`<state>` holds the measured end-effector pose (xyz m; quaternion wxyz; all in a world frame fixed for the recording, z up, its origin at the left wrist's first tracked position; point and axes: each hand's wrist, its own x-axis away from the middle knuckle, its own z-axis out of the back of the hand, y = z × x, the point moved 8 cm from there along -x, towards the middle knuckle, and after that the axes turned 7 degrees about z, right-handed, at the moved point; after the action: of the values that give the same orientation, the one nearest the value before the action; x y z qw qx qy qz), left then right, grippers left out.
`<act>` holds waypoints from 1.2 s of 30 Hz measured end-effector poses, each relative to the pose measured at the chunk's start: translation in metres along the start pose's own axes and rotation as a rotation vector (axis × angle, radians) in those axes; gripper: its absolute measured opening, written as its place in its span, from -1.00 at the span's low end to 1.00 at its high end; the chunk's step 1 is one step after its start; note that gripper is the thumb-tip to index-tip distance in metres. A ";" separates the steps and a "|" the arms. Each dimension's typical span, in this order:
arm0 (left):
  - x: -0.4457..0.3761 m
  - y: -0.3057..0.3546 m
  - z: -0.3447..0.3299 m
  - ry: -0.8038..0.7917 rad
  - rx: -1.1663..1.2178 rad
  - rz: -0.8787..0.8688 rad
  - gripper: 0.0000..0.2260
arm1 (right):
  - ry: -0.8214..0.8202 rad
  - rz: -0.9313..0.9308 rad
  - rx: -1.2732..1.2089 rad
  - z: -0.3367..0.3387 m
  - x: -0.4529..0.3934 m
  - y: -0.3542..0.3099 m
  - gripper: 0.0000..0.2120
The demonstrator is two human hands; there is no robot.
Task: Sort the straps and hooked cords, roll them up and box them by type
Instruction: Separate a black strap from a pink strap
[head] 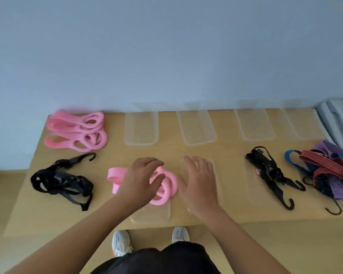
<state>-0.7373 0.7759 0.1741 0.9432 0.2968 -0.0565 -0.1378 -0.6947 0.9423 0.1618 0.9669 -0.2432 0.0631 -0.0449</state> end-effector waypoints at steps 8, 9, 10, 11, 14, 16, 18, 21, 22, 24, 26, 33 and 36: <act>0.066 -0.146 0.099 0.223 -0.005 0.342 -0.72 | -0.228 0.304 -0.098 -0.086 -0.013 -0.159 -0.56; 0.076 -0.165 0.109 0.246 0.007 0.386 -0.72 | -0.258 0.351 -0.102 -0.096 -0.013 -0.179 -0.54; 0.086 -0.180 0.118 0.265 0.019 0.421 -0.72 | -0.301 0.391 -0.104 -0.107 -0.013 -0.197 -0.50; 0.096 -0.195 0.127 0.285 0.035 0.448 -0.72 | -0.361 0.423 -0.097 -0.118 -0.013 -0.214 -0.42; 0.117 -0.225 0.148 0.333 0.058 0.513 -0.74 | -0.535 0.499 -0.006 -0.151 -0.023 -0.256 -0.04; 0.126 -0.242 0.159 0.350 0.072 0.546 -0.74 | -0.626 0.526 0.139 -0.176 -0.034 -0.275 0.18; 0.130 -0.254 0.166 0.362 0.078 0.543 -0.74 | -0.669 0.548 0.271 -0.197 -0.044 -0.283 0.26; 0.130 -0.270 0.175 0.377 0.082 0.528 -0.75 | -0.701 0.517 0.333 -0.220 -0.044 -0.289 0.22; 0.129 -0.275 0.177 0.383 0.084 0.524 -0.75 | -0.685 0.496 0.329 -0.222 -0.042 -0.289 0.17; 0.126 -0.280 0.180 0.384 0.091 0.516 -0.75 | -0.608 0.462 0.334 -0.220 -0.037 -0.287 0.03; 0.121 -0.282 0.180 0.378 0.096 0.496 -0.77 | -0.546 0.446 0.368 -0.214 -0.031 -0.285 -0.19; 0.094 -0.262 0.169 0.323 0.126 0.385 -0.78 | -0.547 0.267 0.045 -0.196 -0.017 -0.261 -0.71; 0.072 -0.225 0.165 0.346 0.139 0.262 -0.76 | -0.426 0.071 -0.188 -0.160 -0.023 -0.230 -0.82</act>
<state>-0.7506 0.4885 0.1812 0.9260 0.3704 0.0587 0.0433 -0.7529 0.6687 0.1334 0.9324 -0.3339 -0.1299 0.0477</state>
